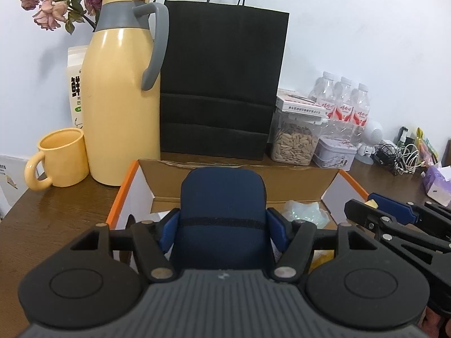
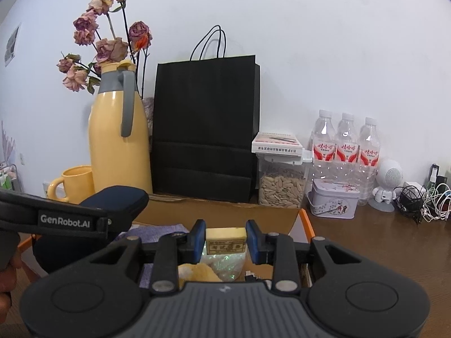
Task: Organize objects
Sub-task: 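Carry block and glasses case into the box and open both tools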
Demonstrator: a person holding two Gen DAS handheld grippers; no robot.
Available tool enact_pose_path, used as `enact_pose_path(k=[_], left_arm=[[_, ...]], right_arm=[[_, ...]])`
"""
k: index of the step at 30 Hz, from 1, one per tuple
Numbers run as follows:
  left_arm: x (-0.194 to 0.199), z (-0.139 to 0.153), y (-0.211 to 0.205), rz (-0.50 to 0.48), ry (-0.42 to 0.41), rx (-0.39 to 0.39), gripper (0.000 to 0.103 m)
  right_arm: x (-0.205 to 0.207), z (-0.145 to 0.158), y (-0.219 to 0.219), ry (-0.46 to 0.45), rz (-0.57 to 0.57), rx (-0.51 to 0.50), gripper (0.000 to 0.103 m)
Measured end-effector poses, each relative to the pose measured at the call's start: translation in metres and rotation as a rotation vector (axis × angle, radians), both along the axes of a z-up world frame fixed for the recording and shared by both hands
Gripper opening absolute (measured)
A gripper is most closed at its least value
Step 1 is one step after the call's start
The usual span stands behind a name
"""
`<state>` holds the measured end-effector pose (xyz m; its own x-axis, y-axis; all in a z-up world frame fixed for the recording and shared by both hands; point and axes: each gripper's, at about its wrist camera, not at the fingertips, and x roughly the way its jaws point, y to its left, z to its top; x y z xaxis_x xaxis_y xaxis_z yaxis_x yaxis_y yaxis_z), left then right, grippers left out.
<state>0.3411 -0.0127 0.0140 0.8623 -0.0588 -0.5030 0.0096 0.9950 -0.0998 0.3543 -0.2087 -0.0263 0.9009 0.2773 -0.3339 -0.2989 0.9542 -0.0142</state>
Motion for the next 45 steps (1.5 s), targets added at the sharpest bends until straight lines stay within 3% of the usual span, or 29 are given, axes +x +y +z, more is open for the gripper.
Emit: enact_pose_path(k=[2,3,4,6,7,15,24,34,45], left_arm=[[-0.002,0.001,0.001,0.02,-0.02,0.005,0.083],[-0.005,0.002,0.002,0.034,-0.04,0.005,0.1],[-0.008,0.003,0.003,0.048,-0.061,0.003,0.103],[-0.012,0.005,0.005,0.082,-0.091,-0.006,0.103],[-0.011,0.006,0.006,0.086,-0.086,-0.01,0.103],[-0.01,0.007,0.004,0.082,-0.071,-0.007,0.103],[-0.033,0.022,0.003,0.056,-0.104,-0.012,0.103],[-0.085,0.029,0.011,0.034,-0.082,0.001,0.103],[-0.148,0.021,0.023,0.02,-0.019,0.036,0.103]], right_arm=[[0.0,-0.001,0.0,0.012,-0.008,-0.006,0.043],[0.001,-0.001,0.0,0.016,-0.014,-0.007,0.063],[0.001,-0.001,-0.001,0.019,-0.02,-0.004,0.083],[0.0,-0.002,-0.003,0.025,-0.026,0.0,0.1],[0.0,-0.002,-0.003,0.03,-0.025,0.003,0.103],[-0.002,-0.001,-0.003,0.048,-0.018,0.0,0.103],[-0.022,0.015,-0.009,0.005,-0.019,0.0,0.103],[-0.08,0.024,-0.018,-0.014,-0.013,-0.015,0.103],[-0.148,0.011,-0.024,0.034,0.015,-0.037,0.103]])
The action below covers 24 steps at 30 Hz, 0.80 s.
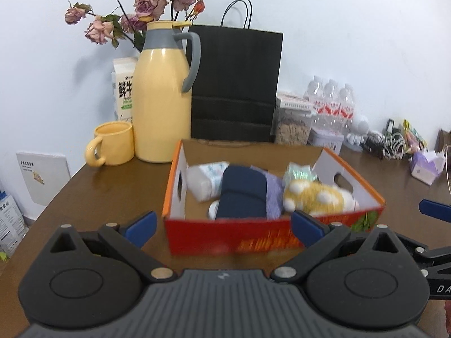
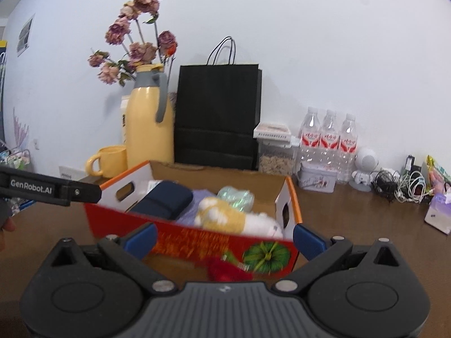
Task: Organize objects
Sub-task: 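Carry block and glasses case into the box and open both tools, then withdraw from the box and grasp the white round lid with the left tool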
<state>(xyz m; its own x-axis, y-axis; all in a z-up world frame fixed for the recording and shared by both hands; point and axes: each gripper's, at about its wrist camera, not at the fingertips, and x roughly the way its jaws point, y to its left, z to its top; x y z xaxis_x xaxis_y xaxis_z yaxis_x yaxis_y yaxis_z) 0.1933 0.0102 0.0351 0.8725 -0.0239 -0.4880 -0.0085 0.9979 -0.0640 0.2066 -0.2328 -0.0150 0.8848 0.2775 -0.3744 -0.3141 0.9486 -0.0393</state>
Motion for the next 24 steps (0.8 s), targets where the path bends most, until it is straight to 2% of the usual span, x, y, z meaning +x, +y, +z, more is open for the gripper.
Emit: enact_pose_path(k=[13,24], left_arm=[[-0.048,-0.029,0.014,-0.022,0.082,0.012,0.103],[-0.062,-0.065,-0.007,-0.182,0.177,0.014,0.103]], right_arm=[[-0.044,-0.044,0.007,0.132,0.039,-0.041,0.103],[-0.049,-0.063,0.005,0.189,0.022,-0.05,0.103]])
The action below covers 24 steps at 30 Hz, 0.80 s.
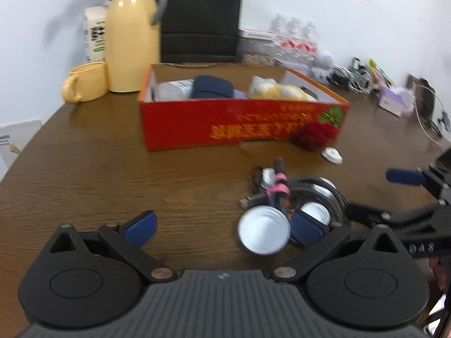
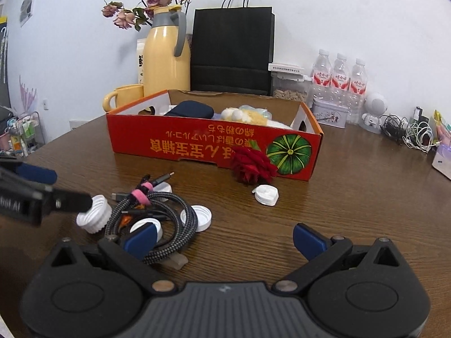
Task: Organize objects
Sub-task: 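Withdraw from the box and grasp the white round lid with the left tool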
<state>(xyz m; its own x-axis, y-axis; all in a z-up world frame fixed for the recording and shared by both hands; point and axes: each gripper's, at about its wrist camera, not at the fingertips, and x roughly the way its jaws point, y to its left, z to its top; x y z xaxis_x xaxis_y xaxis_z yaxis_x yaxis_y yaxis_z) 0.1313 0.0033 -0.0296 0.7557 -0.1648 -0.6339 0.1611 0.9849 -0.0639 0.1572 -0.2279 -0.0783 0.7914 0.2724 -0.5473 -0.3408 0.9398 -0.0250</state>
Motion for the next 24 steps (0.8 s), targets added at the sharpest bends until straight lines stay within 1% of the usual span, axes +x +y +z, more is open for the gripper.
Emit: enact_pose_path(k=[6,8,9,10,11,12,13,15,21,24], left_arm=[[0.002,-0.011,-0.013,-0.044,0.009,-0.001,0.103],[0.003,-0.014,-0.014,-0.057,0.016,-0.019,0.094],[0.003,-0.015,-0.014,-0.064,0.025,-0.033,0.082],[0.003,-0.016,-0.013,-0.071,0.032,-0.049,0.067],[0.003,-0.016,-0.011,-0.09,0.033,-0.082,0.059],[0.002,-0.016,-0.01,-0.105,0.034,-0.111,0.041],[0.001,-0.015,-0.008,-0.108,0.031,-0.128,0.041],[-0.001,-0.013,-0.007,-0.087,0.017,-0.103,0.041],[-0.006,-0.01,0.006,-0.031,0.01,-0.094,0.041],[-0.007,-0.007,0.014,0.011,0.004,-0.07,0.041]], right_arm=[[0.004,-0.003,0.0,0.011,-0.004,0.002,0.103],[0.005,-0.004,0.0,0.013,-0.005,0.003,0.103],[0.005,-0.004,-0.001,0.013,-0.006,0.004,0.103],[0.005,-0.004,-0.001,0.014,-0.006,0.004,0.103],[0.005,-0.004,-0.001,0.014,-0.006,0.005,0.103],[0.005,-0.004,-0.001,0.015,-0.005,0.007,0.103],[0.005,-0.004,-0.001,0.015,-0.007,0.005,0.103],[0.006,-0.005,-0.002,0.018,-0.007,0.007,0.103],[0.006,-0.006,-0.001,0.018,-0.008,0.009,0.103],[0.006,-0.005,0.002,0.015,0.011,0.015,0.103]])
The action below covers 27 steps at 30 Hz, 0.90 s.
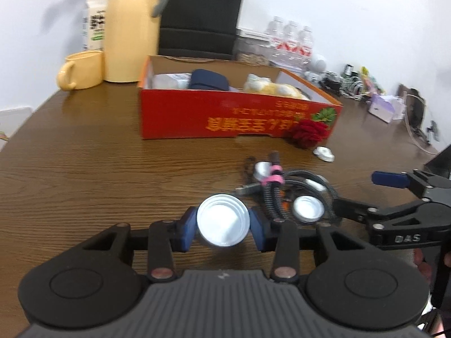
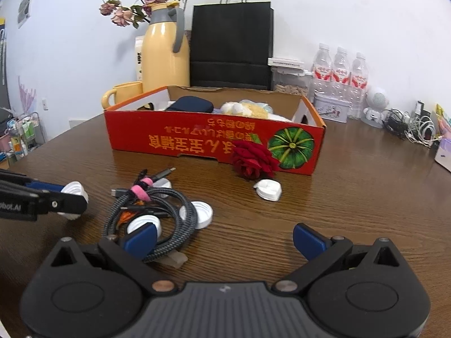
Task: Organize objects
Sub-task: 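Withdraw from the box and grasp the white round lid with the left tool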
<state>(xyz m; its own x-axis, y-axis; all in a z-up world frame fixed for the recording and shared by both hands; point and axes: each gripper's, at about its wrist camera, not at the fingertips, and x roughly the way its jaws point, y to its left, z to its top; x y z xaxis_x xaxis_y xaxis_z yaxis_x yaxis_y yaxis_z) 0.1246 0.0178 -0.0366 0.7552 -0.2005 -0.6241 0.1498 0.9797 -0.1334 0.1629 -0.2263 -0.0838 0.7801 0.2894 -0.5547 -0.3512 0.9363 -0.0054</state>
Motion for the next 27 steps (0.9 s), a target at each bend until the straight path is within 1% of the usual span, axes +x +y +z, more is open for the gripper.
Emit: enact_pose_path(k=[5,9,14,19,21,23,24,27], left_arm=[[-0.005,0.006,0.015,0.053,-0.024,0.031,0.041],[-0.009,0.009,0.027,0.09,-0.034,0.03,0.041],[-0.013,0.007,0.038,0.108,-0.028,0.024,0.041],[-0.015,0.006,0.042,0.105,-0.032,0.009,0.041],[-0.015,0.005,0.042,0.101,-0.034,0.007,0.041],[-0.016,0.005,0.044,0.099,-0.034,0.003,0.041],[-0.016,0.005,0.044,0.099,-0.034,0.001,0.041],[-0.015,0.004,0.044,0.099,-0.032,-0.003,0.041]], right_arm=[[-0.002,0.004,0.02,-0.008,0.086,0.002,0.103],[0.001,0.001,0.044,0.01,0.162,-0.045,0.103],[0.006,-0.004,0.06,0.039,0.203,-0.093,0.103],[0.006,-0.005,0.066,0.033,0.216,-0.12,0.103],[0.008,-0.005,0.065,0.031,0.225,-0.121,0.1],[0.01,-0.005,0.062,0.042,0.241,-0.099,0.095],[0.011,-0.005,0.06,0.04,0.242,-0.094,0.091],[0.01,-0.004,0.059,0.03,0.241,-0.096,0.089]])
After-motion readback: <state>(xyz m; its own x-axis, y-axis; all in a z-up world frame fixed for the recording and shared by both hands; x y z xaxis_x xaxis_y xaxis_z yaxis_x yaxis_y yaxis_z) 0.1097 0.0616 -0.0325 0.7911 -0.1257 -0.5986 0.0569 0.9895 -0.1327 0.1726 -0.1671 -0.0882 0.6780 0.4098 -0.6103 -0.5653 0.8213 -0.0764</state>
